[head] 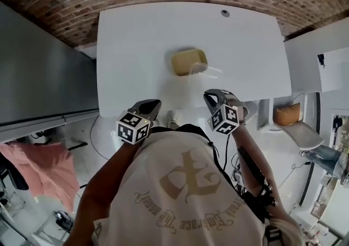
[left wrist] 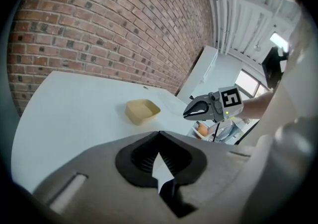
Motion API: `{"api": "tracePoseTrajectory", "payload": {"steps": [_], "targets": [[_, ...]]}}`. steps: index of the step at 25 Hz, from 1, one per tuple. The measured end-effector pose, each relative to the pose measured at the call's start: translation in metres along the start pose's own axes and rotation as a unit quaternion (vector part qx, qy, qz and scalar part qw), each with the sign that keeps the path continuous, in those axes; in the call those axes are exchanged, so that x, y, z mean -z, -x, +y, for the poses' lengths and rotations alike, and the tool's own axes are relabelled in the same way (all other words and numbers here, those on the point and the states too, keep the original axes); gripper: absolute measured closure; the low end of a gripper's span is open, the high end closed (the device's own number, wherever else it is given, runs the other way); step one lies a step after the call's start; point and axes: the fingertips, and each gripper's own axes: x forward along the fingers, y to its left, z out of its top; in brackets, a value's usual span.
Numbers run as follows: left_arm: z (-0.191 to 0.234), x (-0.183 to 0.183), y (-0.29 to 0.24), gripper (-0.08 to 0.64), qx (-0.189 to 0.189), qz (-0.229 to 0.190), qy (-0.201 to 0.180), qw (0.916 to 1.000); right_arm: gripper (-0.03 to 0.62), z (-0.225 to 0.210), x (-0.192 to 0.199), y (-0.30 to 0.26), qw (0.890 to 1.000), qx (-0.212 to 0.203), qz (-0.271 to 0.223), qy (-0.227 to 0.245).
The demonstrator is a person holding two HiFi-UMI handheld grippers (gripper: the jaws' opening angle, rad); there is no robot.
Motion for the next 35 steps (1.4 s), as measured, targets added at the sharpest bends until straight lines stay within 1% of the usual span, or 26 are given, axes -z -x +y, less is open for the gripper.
{"api": "tracePoseTrajectory", "payload": {"steps": [3, 10, 18, 26, 35], "targets": [[-0.007, 0.001, -0.003, 0.555, 0.023, 0.011, -0.018, 0.9995, 0.566, 0.011, 0.007, 0.013, 1.000, 0.016, 0.009, -0.025], [-0.030, 0.006, -0.011, 0.555, 0.061, 0.029, -0.050, 0.9965, 0.566, 0.038, 0.025, 0.040, 0.997, 0.039, 0.026, -0.066], [-0.058, 0.013, -0.017, 0.555, 0.098, 0.050, -0.084, 0.9903, 0.566, 0.065, 0.045, 0.067, 0.990, 0.063, 0.040, -0.118], [-0.080, 0.021, -0.018, 0.555, 0.123, 0.064, -0.110, 0.9843, 0.566, 0.094, 0.058, 0.087, 0.984, 0.081, 0.052, -0.153], [-0.088, 0.021, -0.020, 0.555, 0.134, 0.068, -0.123, 0.9810, 0.566, 0.103, 0.065, 0.095, 0.979, 0.094, 0.057, -0.170]]}}
